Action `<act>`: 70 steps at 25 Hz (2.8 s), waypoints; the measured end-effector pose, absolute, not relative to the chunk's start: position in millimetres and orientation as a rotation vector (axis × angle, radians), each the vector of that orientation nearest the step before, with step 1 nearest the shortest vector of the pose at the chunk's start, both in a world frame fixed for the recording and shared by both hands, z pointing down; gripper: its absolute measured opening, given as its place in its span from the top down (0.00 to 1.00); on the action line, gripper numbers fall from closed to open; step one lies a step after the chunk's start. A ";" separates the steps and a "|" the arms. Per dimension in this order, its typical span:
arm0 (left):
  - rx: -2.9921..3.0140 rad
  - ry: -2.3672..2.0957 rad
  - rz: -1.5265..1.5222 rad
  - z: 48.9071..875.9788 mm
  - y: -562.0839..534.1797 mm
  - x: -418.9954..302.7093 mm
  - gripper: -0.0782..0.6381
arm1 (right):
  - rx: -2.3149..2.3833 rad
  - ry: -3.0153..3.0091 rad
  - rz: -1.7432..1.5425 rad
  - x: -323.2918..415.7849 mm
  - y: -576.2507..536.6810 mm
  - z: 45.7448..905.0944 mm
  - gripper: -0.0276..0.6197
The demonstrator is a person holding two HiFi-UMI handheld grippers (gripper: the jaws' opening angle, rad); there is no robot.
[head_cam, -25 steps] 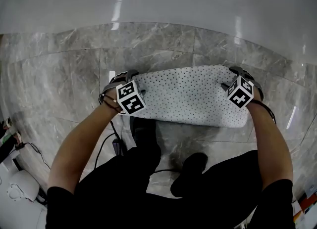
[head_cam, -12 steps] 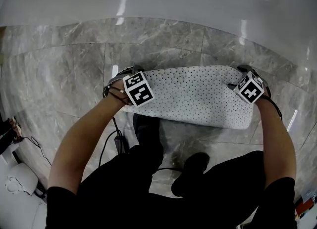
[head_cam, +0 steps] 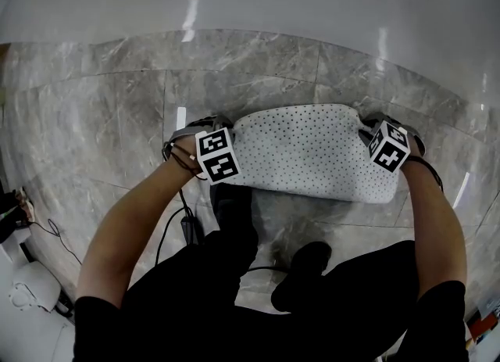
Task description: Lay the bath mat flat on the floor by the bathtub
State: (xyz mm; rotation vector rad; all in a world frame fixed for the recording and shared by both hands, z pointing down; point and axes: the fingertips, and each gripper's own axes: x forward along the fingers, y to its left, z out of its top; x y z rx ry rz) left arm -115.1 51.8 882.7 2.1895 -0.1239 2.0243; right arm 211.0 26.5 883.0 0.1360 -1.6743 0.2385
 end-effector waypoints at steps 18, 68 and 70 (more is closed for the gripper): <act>2.440 -0.541 2.104 839.5 -87.0 -66.2 0.79 | 0.604 -1.589 0.173 265.8 -64.6 860.1 0.86; 2.396 -0.254 1.728 826.0 74.1 -91.2 0.59 | -0.004 -1.863 0.068 15.4 83.0 792.0 0.58; 2.393 -0.228 1.742 828.5 79.4 -85.0 0.58 | -0.030 -1.849 0.013 15.1 88.0 805.8 0.58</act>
